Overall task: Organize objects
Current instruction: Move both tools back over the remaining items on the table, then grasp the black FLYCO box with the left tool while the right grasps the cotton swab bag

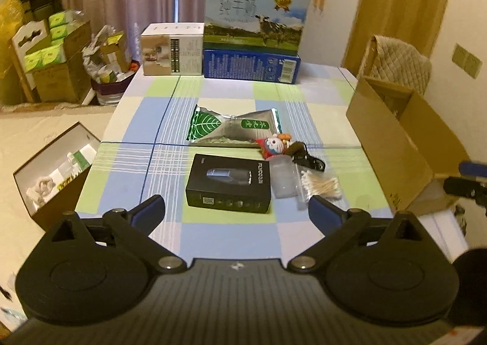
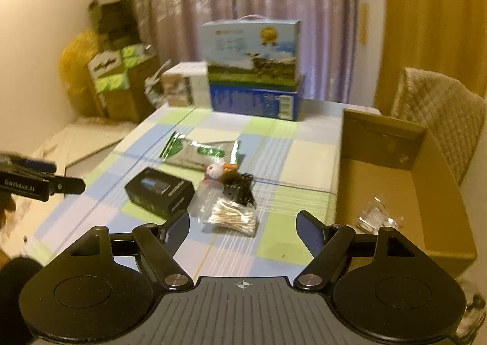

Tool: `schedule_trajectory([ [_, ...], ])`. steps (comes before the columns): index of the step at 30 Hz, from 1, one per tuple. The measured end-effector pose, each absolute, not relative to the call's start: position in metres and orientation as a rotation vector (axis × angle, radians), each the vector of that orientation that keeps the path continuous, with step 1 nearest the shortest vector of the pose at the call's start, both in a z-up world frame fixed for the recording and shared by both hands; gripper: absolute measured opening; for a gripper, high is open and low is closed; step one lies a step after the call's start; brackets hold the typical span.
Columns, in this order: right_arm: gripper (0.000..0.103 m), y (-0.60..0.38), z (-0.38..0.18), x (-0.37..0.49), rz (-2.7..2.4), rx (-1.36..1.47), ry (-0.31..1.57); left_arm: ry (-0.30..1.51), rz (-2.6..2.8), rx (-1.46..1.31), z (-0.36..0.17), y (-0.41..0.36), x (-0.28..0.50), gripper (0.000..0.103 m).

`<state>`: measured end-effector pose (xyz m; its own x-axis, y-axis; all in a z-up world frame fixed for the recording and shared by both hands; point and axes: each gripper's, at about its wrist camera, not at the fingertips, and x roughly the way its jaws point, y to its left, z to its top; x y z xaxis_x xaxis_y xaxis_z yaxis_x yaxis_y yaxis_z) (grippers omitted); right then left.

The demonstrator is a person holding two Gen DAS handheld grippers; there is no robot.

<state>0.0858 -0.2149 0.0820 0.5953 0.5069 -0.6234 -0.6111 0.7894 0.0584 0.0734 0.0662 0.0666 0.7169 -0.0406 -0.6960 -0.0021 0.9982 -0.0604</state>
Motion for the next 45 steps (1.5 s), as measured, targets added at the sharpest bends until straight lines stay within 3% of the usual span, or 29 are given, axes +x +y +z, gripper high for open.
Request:
schedule_trajectory([
  [15,0.075,-0.155,0.036,0.122,0.996,-0.649,0.653,0.795,-0.372,0.441,0.035,0.06,0.12,0.101],
  [25,0.075,-0.111,-0.029,0.162,1.129,-1.01,0.647,0.805,-0.596,0.662,-0.001,0.061,0.177,0.102],
  [45,0.071,-0.059,-0.099,0.219,1.206,-1.136,0.821,0.936,-0.827,0.759,-0.067,0.069,0.266,0.101],
])
